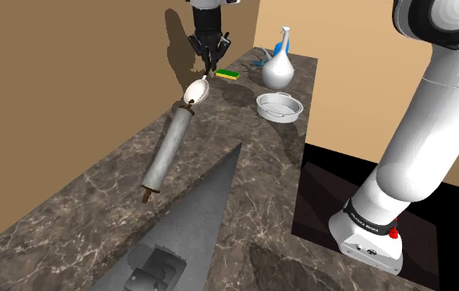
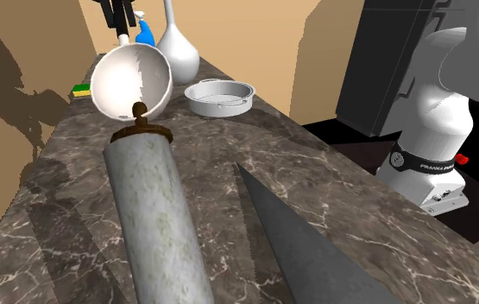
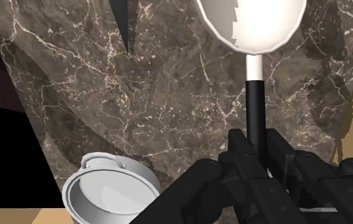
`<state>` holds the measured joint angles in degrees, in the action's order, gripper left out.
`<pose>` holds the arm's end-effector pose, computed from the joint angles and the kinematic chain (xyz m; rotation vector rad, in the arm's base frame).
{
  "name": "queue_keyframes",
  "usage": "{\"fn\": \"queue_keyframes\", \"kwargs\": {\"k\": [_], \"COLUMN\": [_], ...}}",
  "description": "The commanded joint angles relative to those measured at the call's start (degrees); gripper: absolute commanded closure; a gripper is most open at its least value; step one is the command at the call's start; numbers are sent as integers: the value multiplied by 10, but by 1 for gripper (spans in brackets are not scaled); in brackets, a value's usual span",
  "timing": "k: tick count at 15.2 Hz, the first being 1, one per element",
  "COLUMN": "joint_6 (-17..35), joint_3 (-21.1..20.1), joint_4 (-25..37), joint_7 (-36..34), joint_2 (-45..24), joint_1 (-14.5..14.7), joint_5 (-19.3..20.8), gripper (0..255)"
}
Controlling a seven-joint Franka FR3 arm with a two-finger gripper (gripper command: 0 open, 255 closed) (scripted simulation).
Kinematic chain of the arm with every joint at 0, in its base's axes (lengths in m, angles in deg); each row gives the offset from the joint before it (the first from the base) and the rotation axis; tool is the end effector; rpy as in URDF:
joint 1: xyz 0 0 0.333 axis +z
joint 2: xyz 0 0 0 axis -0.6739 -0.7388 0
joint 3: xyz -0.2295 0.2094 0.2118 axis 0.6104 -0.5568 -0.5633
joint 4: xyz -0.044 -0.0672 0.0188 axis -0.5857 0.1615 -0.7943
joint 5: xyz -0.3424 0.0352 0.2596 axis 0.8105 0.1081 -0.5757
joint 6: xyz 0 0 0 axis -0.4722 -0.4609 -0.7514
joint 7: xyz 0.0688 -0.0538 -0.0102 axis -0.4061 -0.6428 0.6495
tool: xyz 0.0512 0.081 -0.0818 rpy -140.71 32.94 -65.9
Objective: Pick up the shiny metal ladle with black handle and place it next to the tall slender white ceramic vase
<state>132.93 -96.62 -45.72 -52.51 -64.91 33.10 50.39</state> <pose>0.6444 0.1034 0.6121 2.3841 -1.8385 0.1812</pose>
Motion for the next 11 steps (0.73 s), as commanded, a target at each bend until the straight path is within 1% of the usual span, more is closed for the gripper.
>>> {"fn": "queue_keyframes", "kwargs": {"k": [1, 11], "joint_6": [-17, -106], "joint_3": [0, -3], "joint_4": [19, 135], "joint_7": [3, 11], "joint_2": [-2, -31], "joint_1": [1, 14], "joint_5": [1, 13], "gripper": [255, 255]}}
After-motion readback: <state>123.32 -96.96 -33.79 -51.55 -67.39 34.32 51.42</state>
